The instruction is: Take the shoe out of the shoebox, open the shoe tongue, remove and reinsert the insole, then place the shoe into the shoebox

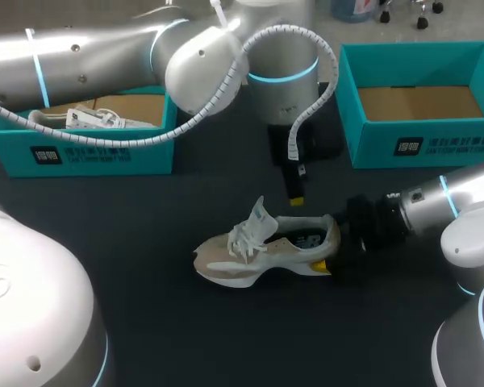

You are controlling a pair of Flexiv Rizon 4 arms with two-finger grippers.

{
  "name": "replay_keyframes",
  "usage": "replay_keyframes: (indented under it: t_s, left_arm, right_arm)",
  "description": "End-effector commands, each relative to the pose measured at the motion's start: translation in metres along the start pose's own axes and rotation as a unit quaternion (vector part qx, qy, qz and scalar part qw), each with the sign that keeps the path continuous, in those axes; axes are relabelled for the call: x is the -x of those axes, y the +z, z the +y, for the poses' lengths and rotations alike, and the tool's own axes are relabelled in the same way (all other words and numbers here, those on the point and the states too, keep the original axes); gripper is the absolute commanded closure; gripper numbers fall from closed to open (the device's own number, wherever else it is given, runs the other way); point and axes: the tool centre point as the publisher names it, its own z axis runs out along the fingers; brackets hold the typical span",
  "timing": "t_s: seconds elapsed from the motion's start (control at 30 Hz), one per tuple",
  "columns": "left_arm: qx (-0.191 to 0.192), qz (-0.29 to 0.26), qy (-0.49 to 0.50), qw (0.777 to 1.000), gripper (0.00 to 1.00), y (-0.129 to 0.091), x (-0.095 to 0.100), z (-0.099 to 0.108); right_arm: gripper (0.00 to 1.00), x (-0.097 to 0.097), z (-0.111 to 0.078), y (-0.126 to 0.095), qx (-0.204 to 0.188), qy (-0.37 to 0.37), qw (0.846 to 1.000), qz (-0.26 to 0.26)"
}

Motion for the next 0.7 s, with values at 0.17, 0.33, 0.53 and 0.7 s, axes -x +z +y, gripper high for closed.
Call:
replay_keyframes:
  t_s: [0.17,0.33,0.53,0.7]
  left_arm:
    - [0.012,0.019,-0.010,1.000,1.00,0.038,-0.006,-0.008]
    - [0.012,0.019,-0.010,1.000,1.00,0.038,-0.006,-0.008]
    - [0.012,0.019,-0.010,1.000,1.00,0.038,-0.006,-0.008]
    - [0.003,0.028,0.003,1.000,1.00,0.053,-0.005,-0.011]
  right_arm:
    - [0.83,-0.001,-0.003,0.005,-0.002,0.000,1.000,-0.001]
    - [0.83,-0.001,-0.003,0.005,-0.002,0.000,1.000,-0.001]
    - [0.83,-0.001,-0.003,0.005,-0.002,0.000,1.000,-0.001]
    - [0.84,-0.001,-0.003,0.005,-0.002,0.000,1.000,-0.001]
